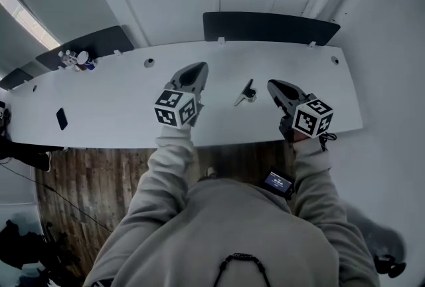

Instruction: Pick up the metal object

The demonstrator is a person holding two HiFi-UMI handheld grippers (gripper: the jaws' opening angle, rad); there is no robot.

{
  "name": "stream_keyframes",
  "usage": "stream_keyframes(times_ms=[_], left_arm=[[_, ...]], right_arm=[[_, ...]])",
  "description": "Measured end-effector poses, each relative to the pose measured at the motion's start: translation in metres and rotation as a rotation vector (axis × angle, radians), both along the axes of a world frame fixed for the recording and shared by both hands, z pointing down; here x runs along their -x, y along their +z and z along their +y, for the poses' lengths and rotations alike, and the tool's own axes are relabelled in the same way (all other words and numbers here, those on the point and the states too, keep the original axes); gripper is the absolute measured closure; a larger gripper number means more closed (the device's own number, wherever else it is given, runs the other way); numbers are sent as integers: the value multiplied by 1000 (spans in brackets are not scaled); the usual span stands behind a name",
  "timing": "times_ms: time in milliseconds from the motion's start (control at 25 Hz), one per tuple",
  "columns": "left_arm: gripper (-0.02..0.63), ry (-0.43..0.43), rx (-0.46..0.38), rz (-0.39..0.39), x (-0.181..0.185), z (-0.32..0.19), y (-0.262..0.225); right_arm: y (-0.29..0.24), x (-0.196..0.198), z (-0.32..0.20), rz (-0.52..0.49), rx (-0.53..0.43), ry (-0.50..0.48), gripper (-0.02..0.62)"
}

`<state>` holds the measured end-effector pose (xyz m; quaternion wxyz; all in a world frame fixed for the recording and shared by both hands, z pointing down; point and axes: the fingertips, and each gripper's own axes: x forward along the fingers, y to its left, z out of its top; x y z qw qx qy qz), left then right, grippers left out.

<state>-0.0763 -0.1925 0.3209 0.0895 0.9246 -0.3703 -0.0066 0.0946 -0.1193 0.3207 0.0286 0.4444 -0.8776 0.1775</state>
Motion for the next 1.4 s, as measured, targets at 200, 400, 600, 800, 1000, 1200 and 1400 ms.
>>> stream_keyframes(times_ms=[200, 400, 600, 800, 1000, 1200, 1400], left_arm=[[604, 65, -19, -35, -27, -33, -11], [604, 42, -4, -73, -43, -53, 6], [604, 43, 6, -58, -77, -76, 3], [604, 30, 5, -85, -102, -88, 0], [604, 9, 20, -105, -104, -91, 1], [604, 31, 9, -101, -103, -93, -8], [604, 36, -12, -84, -100, -107, -22]], right_arm=[[-6, -13, -41, 16, 5, 33, 576], [2, -39, -78, 12, 5, 31, 577], [2, -58, -105, 10, -4, -25, 576], [-2, -70, -129, -17, -22, -67, 575], [-4, -70, -137, -36, -15, -99, 575], [-7, -69, -144, -45, -7, -71, 575], [-20, -59, -147, -13, -35, -77, 576]])
